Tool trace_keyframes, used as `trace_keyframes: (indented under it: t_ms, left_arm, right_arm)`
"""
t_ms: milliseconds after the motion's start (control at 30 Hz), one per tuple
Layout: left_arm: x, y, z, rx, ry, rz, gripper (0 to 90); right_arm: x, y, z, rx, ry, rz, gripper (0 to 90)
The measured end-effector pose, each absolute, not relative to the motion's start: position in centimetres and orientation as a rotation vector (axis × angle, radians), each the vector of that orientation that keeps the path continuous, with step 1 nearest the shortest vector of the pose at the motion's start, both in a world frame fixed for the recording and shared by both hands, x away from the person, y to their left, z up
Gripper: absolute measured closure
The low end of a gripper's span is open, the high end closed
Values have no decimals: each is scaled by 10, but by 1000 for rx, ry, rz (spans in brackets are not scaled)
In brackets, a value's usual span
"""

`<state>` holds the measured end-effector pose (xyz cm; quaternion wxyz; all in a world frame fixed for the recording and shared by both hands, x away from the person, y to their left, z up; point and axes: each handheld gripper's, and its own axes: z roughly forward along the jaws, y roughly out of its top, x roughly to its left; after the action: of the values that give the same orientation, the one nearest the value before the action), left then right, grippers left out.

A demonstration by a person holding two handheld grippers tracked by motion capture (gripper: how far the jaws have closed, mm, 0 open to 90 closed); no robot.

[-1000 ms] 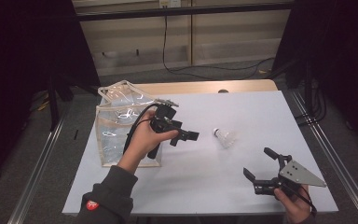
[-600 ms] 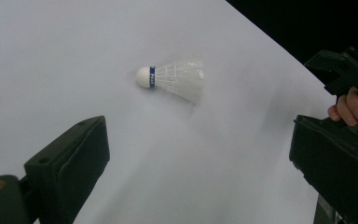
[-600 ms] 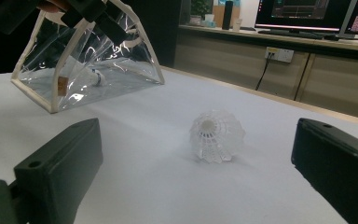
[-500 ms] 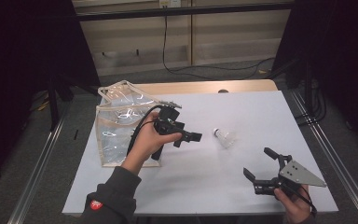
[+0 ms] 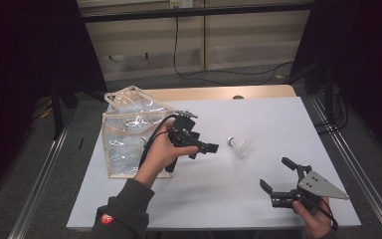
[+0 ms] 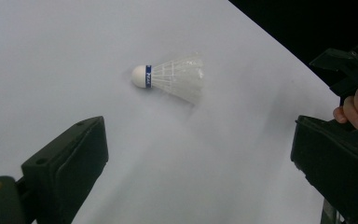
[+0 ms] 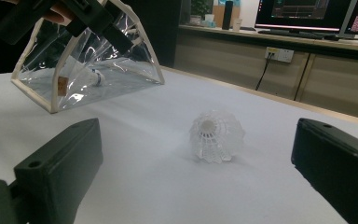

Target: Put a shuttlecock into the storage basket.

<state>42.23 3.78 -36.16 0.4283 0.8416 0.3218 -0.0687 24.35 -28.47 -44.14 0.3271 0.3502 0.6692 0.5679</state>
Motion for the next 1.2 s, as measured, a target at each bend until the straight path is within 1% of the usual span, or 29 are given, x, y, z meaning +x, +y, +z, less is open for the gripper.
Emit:
trace_keyframes:
  t_ms: [700,1200]
  left_arm:
    - [421,24,-374,2097,808,-159,39]
    - [420,15,-380,2110,805,-136,57]
  right_arm:
    - [244,-285,-441,915,1753,1488,17]
    - [244,-285,-441,916,1753,1488,17]
